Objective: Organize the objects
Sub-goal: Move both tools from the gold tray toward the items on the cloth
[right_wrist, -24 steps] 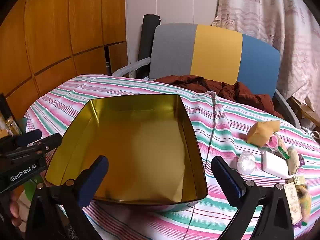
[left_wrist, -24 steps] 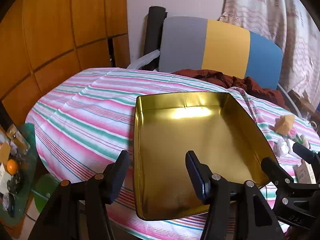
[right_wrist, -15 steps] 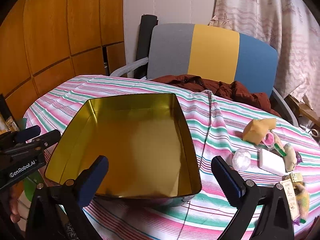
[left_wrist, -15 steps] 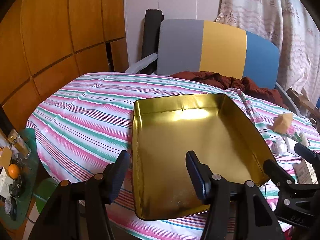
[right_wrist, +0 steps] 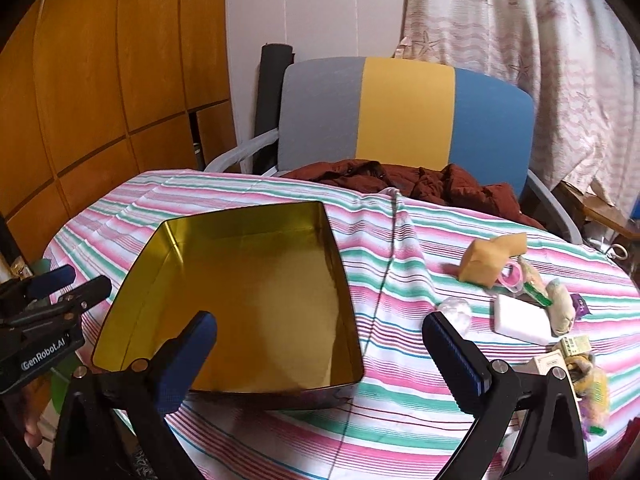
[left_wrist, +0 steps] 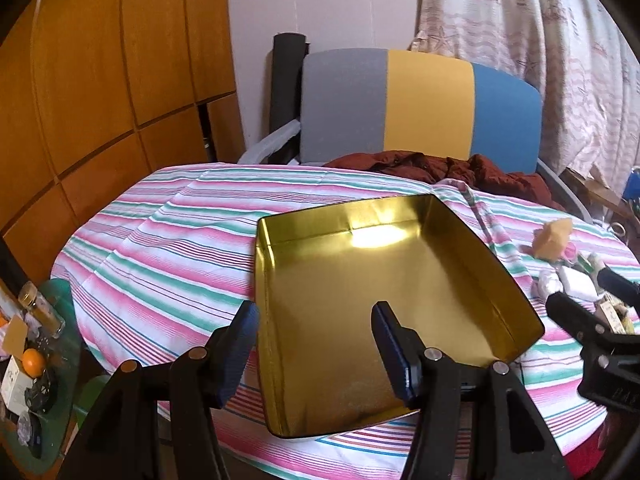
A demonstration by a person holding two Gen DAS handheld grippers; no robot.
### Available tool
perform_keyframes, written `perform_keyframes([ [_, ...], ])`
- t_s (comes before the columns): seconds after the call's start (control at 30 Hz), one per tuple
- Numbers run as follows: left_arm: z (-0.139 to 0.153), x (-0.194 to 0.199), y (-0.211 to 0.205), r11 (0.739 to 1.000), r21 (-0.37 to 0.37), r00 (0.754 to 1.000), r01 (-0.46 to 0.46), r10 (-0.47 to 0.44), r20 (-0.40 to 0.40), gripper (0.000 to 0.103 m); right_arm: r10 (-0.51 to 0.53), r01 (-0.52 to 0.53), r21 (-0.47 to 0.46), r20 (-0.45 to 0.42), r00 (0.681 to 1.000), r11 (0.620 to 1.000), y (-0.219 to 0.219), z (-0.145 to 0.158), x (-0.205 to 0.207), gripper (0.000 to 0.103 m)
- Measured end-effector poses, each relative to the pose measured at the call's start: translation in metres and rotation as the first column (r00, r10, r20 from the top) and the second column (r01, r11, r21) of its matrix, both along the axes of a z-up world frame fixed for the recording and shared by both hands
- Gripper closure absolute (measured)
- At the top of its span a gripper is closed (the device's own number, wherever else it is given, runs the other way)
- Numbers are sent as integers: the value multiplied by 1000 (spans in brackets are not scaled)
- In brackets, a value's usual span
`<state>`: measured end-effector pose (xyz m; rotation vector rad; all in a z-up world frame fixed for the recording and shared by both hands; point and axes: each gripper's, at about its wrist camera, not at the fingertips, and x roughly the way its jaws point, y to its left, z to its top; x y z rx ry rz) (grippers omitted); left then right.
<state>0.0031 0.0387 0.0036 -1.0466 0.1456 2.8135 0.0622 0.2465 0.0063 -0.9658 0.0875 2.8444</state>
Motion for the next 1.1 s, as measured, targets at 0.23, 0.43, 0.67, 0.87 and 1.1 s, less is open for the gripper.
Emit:
perform_keyframes([
  [0.23, -2, 4, 15, 998, -16, 998, 62, -62, -6, 42, -67, 67, -14, -8, 998, 998, 26, 4, 9, 0],
  [0.43, -5, 4, 26, 993, -10, 993, 115, -115, 11, 33, -121, 121, -36, -5, 993, 992, 49, 4, 15, 0],
  [0.67, -5, 2, 37, 984, 15, 984, 177, -177, 16, 29, -198, 197, -55, -14, 980, 979, 86, 11, 28, 0],
  [0.87, 5, -1, 49, 968, 66, 970, 243, -242, -16, 25, -338, 335, -107, -10, 941, 936, 146, 18, 54, 0],
  [1.1, 13, -2, 84, 925, 90, 929, 370, -370, -14, 25, -486, 479, -222, 27, 873, 849, 220, 18, 87, 0],
])
